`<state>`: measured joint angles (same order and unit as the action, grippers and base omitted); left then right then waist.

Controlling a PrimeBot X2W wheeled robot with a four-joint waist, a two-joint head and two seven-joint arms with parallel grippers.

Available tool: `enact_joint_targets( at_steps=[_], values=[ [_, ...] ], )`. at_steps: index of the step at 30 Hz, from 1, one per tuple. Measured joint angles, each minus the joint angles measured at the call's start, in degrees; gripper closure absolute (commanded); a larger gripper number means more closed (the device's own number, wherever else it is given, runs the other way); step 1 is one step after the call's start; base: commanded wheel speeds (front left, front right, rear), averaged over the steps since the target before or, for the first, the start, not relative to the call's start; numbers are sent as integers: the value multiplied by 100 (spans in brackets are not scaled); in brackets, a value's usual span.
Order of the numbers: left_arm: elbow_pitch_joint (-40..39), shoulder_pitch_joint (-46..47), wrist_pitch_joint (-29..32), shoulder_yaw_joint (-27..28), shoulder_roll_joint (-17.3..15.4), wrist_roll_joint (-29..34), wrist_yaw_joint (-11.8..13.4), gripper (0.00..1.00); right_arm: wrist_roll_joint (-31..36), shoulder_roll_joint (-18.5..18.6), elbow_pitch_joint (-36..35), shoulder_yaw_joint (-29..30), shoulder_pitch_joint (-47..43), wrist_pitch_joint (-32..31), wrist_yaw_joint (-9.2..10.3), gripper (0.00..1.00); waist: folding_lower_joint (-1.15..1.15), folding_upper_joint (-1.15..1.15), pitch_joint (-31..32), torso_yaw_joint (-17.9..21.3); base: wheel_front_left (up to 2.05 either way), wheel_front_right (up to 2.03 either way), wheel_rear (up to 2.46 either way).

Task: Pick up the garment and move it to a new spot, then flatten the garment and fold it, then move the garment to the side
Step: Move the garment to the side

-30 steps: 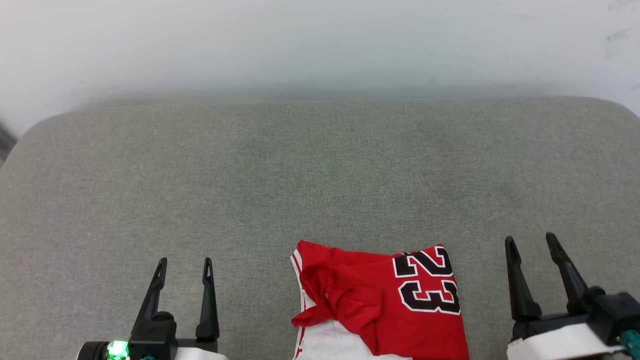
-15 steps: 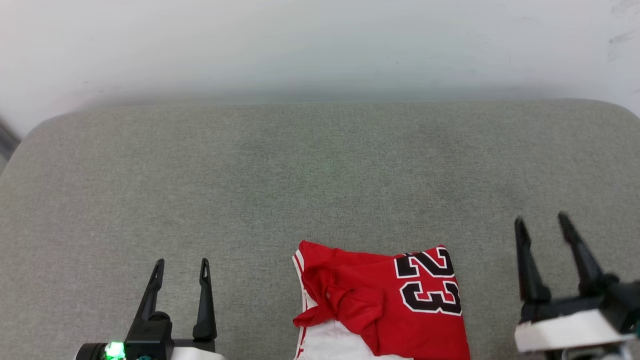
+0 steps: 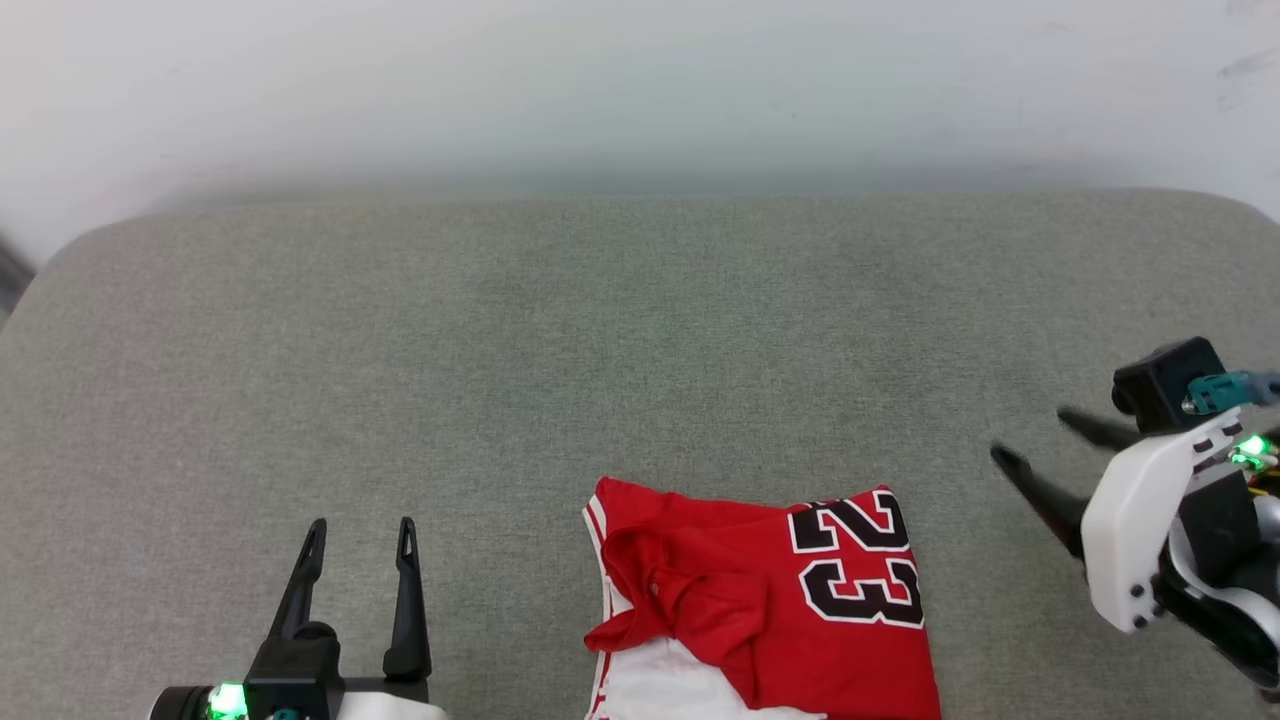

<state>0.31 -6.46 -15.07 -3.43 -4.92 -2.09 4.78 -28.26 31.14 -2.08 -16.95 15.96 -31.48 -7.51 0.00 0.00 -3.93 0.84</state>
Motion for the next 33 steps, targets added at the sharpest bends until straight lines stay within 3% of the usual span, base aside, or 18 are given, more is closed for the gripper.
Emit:
enact_joint_targets(
  at_steps=[5, 10, 21, 28, 29, 30, 33],
  values=[
    [-2, 112, 0, 4, 19, 16, -29, 0, -1325, 426, 109, -119, -29, -1479, 0, 0, 0, 0, -95, -62, 0, 0, 0],
    [-18, 269, 0, -5, 42, 32, -86, 0, -2073, 324, 360, -68, -183, -2009, 1, 0, 0, 0, -282, -159, 0, 0, 0],
    [-42, 619, 0, -114, 88, 86, -164, 0, -2331, -422, 1123, -609, -65, -1901, 0, 0, 0, 0, -870, -457, 0, 0, 0],
    [-3, 765, 0, -105, 102, 91, -176, 0, -2353, -452, 1513, -1094, 170, -1591, -7, 0, 0, 0, -1101, -588, 0, 0, 0],
    [4, 779, 0, -108, 104, 91, -176, 0, -2356, -442, 1550, -1152, 191, -1482, -10, 71, 0, 0, -1102, -588, 0, 0, 0],
    [13, 787, 0, -107, 108, 91, -176, 0, -2374, -435, 1590, -1200, 205, -1403, -12, 100, 0, 0, -1094, -584, 0, 0, 0],
    [47, 787, 0, -100, 113, 92, -176, 0, -2398, -394, 1657, -1454, 325, -1140, -15, 100, 0, 0, -1035, -562, 0, 0, 0]
  ],
)
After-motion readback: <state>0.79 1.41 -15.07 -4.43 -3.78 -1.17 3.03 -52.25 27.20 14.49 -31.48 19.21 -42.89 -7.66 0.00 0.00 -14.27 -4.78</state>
